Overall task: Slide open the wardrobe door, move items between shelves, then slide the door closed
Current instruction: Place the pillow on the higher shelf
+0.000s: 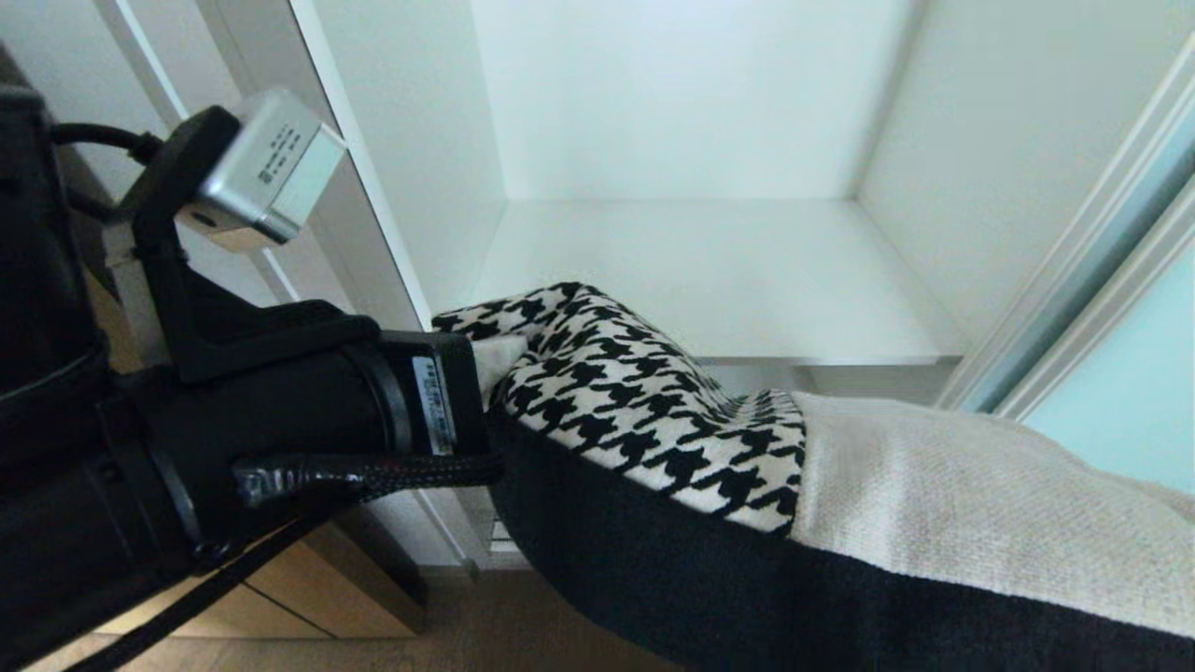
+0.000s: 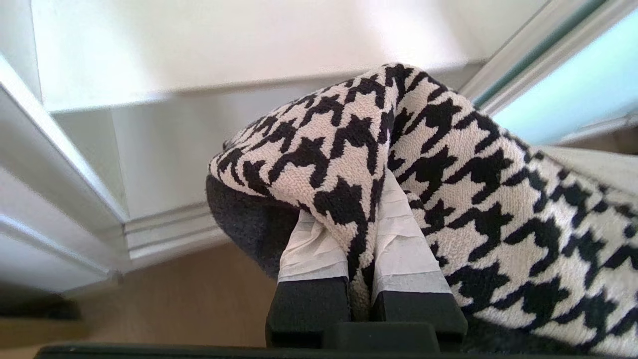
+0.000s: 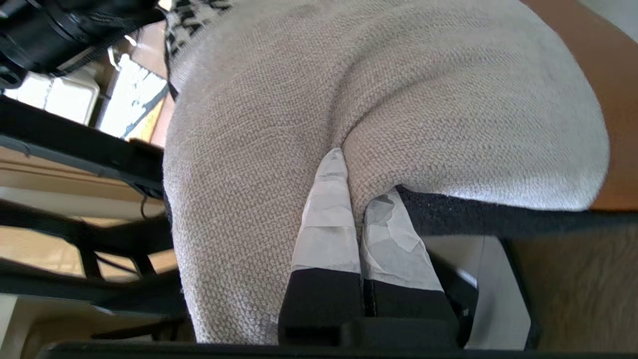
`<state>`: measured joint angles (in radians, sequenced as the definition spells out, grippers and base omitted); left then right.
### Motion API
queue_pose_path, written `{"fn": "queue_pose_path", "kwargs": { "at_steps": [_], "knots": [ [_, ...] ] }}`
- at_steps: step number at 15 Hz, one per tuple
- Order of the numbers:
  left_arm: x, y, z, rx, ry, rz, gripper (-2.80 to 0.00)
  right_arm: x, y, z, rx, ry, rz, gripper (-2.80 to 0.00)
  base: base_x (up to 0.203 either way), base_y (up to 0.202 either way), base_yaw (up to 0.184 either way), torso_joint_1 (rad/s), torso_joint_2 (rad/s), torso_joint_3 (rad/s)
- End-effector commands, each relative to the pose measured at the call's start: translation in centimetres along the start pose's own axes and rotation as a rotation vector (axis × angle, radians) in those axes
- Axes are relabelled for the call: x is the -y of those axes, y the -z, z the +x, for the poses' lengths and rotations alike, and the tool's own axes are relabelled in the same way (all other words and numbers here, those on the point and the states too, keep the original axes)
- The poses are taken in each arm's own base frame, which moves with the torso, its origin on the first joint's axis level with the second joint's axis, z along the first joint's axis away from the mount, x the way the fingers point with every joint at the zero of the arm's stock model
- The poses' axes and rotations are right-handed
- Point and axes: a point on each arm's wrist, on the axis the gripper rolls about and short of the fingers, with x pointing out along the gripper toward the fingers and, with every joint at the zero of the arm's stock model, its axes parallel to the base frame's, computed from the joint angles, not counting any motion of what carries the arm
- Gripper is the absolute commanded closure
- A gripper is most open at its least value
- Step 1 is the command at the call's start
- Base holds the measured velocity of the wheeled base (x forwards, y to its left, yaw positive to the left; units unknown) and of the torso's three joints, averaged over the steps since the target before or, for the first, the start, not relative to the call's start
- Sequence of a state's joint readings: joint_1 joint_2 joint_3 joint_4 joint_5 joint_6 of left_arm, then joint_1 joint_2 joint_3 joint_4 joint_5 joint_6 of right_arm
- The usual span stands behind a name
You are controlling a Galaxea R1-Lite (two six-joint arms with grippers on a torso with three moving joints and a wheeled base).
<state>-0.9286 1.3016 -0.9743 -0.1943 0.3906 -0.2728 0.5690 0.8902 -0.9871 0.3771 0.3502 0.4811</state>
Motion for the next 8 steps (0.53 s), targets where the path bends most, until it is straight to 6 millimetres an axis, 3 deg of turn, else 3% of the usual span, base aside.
{"fn": "queue_pose_path", "kwargs": {
  "at_steps": [1, 8],
  "knots": [
    [0.2, -0.6, 1.2, 0.012, -0.019, -0.01, 0.0, -0.2, -1.3, 1.0, 0.006, 0.003, 0.002, 0.0, 0.0, 0.0, 0.0, 0.0, 0.0, 0.0],
    [-0.4, -6.3, 4.7, 0.176, -0.115, -0.067, 0.0, -0.9, -9.0, 5.4, 0.197, 0.119, -0.044, 0.0, 0.0, 0.0, 0.0, 0.0, 0.0, 0.0]
  ]
}}
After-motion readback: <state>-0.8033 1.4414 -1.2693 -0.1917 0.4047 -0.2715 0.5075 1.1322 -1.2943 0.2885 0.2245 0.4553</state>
